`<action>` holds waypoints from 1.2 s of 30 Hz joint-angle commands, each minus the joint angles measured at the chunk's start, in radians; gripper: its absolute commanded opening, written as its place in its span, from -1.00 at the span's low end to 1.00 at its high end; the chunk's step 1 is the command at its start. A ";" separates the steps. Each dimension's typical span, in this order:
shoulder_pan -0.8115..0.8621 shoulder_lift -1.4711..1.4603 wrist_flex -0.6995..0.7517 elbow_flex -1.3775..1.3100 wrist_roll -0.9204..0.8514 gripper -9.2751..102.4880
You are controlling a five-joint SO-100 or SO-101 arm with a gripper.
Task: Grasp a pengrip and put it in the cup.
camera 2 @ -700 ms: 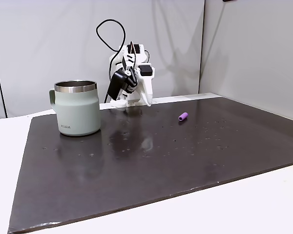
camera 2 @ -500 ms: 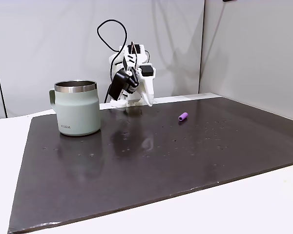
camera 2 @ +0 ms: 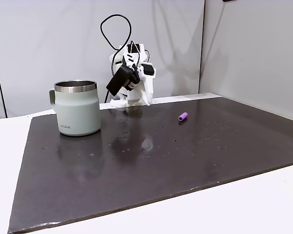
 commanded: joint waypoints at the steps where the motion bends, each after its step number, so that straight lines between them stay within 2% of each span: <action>1: -0.020 -0.173 -0.100 -0.143 -0.040 -0.84; 6: -0.040 -0.637 -0.195 -0.376 -0.012 -0.84; 9: -0.066 -0.782 -0.207 -0.462 -0.009 -0.84; 22: -0.209 -1.055 -0.210 -0.621 0.023 -0.65; 31: -0.216 -1.276 -0.169 -0.798 0.109 -0.49; 36: -0.327 -1.325 -0.147 -0.793 0.112 -0.46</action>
